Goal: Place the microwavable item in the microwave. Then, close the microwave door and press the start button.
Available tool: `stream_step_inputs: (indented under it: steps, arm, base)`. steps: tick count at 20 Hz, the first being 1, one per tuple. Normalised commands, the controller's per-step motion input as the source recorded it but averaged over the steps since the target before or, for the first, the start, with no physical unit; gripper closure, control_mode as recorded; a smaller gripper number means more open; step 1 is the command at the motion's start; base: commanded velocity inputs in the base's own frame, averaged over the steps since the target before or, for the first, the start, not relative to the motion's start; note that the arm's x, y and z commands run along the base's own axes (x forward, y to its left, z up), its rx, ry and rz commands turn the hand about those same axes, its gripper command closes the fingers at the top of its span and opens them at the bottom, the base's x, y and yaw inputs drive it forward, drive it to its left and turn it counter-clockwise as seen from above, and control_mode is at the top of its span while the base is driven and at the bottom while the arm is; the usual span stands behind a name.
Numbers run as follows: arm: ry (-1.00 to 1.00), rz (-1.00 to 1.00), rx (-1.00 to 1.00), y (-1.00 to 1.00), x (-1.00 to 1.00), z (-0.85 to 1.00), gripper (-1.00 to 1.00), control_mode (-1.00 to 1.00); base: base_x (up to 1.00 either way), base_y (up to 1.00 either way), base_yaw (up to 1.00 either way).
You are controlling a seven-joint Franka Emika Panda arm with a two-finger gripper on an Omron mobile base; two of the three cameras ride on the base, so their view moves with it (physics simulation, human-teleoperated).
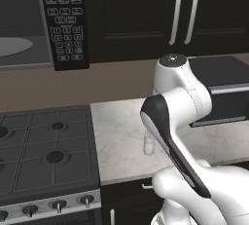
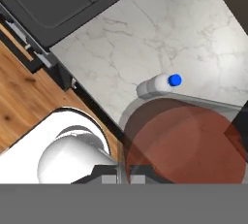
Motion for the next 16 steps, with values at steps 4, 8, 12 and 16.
stream_step_inputs:
  steps: [4, 8, 12, 16]
  arm:
    - [0.01, 0.00, 0.00, 0.00, 0.00, -0.06, 1.00, -1.00]
    - [-0.01, 0.00, 0.00, 0.01, -0.21, -0.01, 1.00, 1.00]
    - [0.00, 0.00, 0.00, 0.00, 0.00, 0.00, 1.00, 1.00]
    - [0.00, 0.00, 0.00, 0.00, 0.00, 0.00, 1.00, 1.00]
  base:
    - [0.00, 0.00, 0.00]
    - [-0.23, 0.03, 0.00]
    - [-0.97, 0.59, 0.00]
    - [-0.60, 0.98, 0.00]
